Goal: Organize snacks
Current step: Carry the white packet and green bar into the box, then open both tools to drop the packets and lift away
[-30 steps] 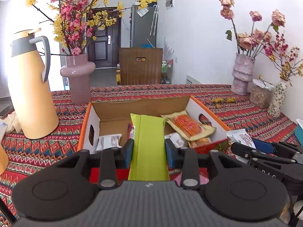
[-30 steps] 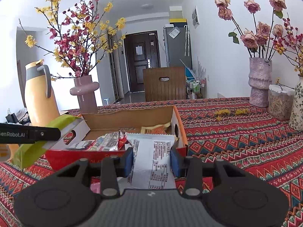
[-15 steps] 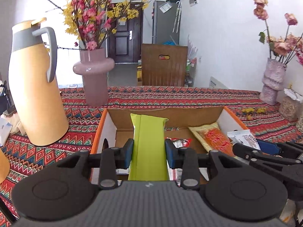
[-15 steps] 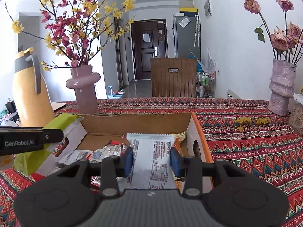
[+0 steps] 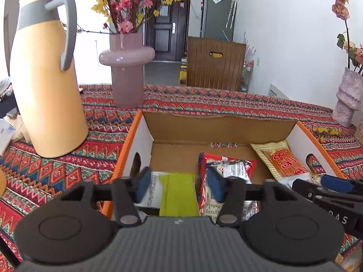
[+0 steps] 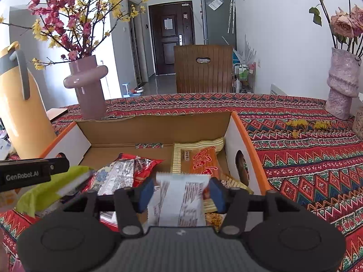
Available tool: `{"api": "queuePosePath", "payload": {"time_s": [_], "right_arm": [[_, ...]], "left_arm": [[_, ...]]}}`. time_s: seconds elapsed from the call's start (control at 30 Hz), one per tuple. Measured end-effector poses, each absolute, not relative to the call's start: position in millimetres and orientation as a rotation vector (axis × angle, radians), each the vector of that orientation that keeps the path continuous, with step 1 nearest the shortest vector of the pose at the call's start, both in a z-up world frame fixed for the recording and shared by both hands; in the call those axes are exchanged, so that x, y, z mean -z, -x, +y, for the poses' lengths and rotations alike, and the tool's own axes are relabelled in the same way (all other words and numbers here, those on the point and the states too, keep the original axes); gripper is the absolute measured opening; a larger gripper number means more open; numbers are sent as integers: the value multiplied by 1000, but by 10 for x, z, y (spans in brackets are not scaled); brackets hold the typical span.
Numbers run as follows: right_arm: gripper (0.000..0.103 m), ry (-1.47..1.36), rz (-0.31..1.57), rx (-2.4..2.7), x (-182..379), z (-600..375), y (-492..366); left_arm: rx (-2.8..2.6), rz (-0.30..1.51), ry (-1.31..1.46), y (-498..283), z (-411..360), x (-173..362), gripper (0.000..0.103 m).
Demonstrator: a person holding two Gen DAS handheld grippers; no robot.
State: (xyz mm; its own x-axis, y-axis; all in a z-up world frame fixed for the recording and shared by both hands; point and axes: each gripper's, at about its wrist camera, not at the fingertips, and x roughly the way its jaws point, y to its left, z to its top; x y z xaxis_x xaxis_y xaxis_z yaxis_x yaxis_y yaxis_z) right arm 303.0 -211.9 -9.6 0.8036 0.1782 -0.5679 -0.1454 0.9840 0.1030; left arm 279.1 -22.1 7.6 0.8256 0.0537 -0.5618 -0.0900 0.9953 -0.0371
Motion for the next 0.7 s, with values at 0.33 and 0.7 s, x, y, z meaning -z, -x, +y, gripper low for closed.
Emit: {"api": "queuePosePath", "payload": {"time_s": [0.33,0.7], "right_arm": [[103,-56,533,-174,-77,-2180,-2724],[103,-22,445,-217,-244,-2199,-2017]], "left_arm": [[-55,513,61,-2473,-222,-301,103],[-6,483,69,-1912,-122,-369,103]]}}
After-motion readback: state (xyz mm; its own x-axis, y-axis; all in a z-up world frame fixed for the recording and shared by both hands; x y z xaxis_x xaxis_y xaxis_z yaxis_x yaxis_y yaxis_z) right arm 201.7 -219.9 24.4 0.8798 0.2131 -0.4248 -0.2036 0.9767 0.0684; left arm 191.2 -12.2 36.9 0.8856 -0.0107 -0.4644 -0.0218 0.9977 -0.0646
